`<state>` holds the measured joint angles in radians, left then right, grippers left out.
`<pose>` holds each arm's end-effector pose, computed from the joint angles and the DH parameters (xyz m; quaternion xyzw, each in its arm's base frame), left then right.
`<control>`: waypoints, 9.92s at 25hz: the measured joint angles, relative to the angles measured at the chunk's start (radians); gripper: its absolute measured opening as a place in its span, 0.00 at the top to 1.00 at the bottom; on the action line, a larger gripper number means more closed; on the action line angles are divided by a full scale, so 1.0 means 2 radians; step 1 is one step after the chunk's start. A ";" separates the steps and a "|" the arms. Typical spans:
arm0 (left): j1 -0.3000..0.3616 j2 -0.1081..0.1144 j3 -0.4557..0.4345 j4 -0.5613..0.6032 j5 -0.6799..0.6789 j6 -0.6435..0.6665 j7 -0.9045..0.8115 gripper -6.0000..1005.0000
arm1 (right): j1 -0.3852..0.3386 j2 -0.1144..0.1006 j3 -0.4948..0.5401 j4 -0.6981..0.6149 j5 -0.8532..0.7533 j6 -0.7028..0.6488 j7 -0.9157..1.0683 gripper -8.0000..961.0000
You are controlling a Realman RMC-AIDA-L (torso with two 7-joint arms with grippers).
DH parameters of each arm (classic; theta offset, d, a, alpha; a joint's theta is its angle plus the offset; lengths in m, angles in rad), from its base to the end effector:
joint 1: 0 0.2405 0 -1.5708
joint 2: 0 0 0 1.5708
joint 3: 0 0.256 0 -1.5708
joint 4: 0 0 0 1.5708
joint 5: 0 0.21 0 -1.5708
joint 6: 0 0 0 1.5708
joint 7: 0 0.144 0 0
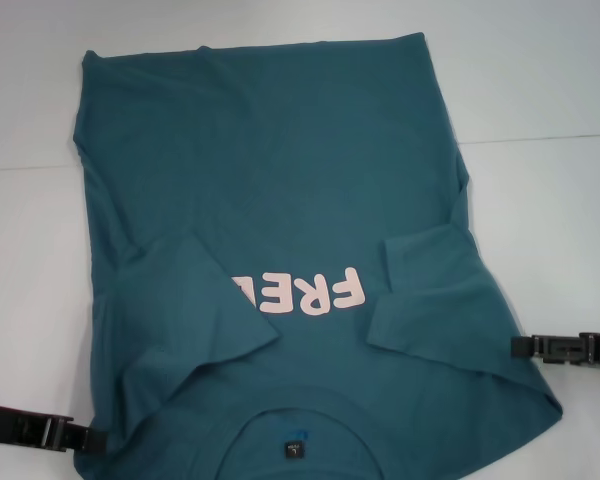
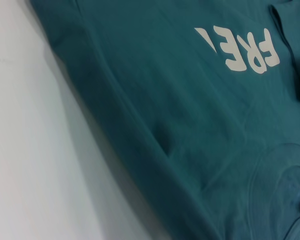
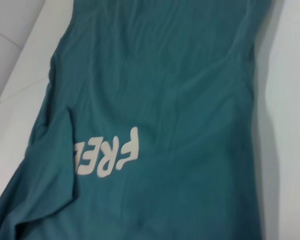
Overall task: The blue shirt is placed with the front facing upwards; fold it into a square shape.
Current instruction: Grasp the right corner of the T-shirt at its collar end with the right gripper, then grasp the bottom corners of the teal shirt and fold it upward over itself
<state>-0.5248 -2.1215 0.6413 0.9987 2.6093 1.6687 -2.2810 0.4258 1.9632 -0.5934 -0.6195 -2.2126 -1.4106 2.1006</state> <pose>-0.3009 0.3092 0.0265 -0.8189 -0.5653 0.0038 0.0994 0.3593 0.3071 0.0429 -0.7595 0.6055 0.1671 0.1689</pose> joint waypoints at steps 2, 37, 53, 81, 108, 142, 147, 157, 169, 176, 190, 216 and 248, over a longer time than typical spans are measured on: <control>0.000 0.000 0.000 0.000 0.000 0.000 0.000 0.97 | 0.003 0.000 0.002 0.000 0.000 0.010 -0.002 0.08; -0.005 0.000 0.000 -0.002 0.000 -0.008 0.002 0.97 | 0.045 0.037 -0.004 0.005 -0.003 0.108 -0.045 0.08; -0.004 -0.001 -0.002 -0.002 0.000 -0.008 0.002 0.97 | 0.020 0.009 -0.013 0.003 0.001 -0.012 -0.040 0.08; -0.007 -0.002 0.000 -0.002 0.000 -0.009 0.002 0.97 | 0.007 -0.006 -0.010 0.001 -0.004 -0.082 -0.013 0.08; -0.010 -0.004 0.001 -0.008 0.000 -0.015 0.002 0.97 | 0.019 0.018 0.013 -0.013 -0.028 0.025 -0.014 0.08; -0.015 -0.004 0.001 -0.009 0.000 -0.021 0.002 0.97 | 0.075 0.049 -0.014 0.003 -0.041 0.111 -0.018 0.08; -0.015 -0.003 0.001 -0.009 0.000 -0.021 0.002 0.97 | 0.069 0.047 -0.012 0.001 -0.038 0.075 -0.019 0.08; -0.015 -0.004 0.001 -0.009 0.000 -0.021 0.002 0.97 | 0.051 0.037 -0.010 0.001 -0.039 0.002 -0.019 0.08; -0.014 -0.005 0.001 -0.009 0.000 -0.021 0.002 0.97 | 0.047 0.027 -0.007 0.001 -0.038 -0.074 -0.014 0.08; -0.016 -0.005 0.001 -0.009 0.000 -0.021 0.002 0.97 | 0.052 0.024 -0.009 0.002 -0.039 -0.087 0.003 0.08; -0.017 -0.005 0.001 -0.009 0.000 -0.025 0.003 0.97 | 0.038 0.021 0.031 0.005 -0.036 -0.098 0.031 0.08; -0.019 -0.005 0.001 -0.016 0.000 -0.026 0.006 0.97 | 0.012 0.011 0.064 0.019 -0.040 -0.089 0.033 0.31; -0.002 0.015 -0.046 -0.010 0.005 0.015 -0.007 0.97 | -0.035 0.000 0.081 0.019 -0.036 -0.101 -0.029 0.95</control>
<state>-0.5290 -2.0915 0.5485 0.9796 2.6194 1.6988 -2.2959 0.3568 1.9633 -0.4317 -0.5815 -2.2854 -1.6128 2.0422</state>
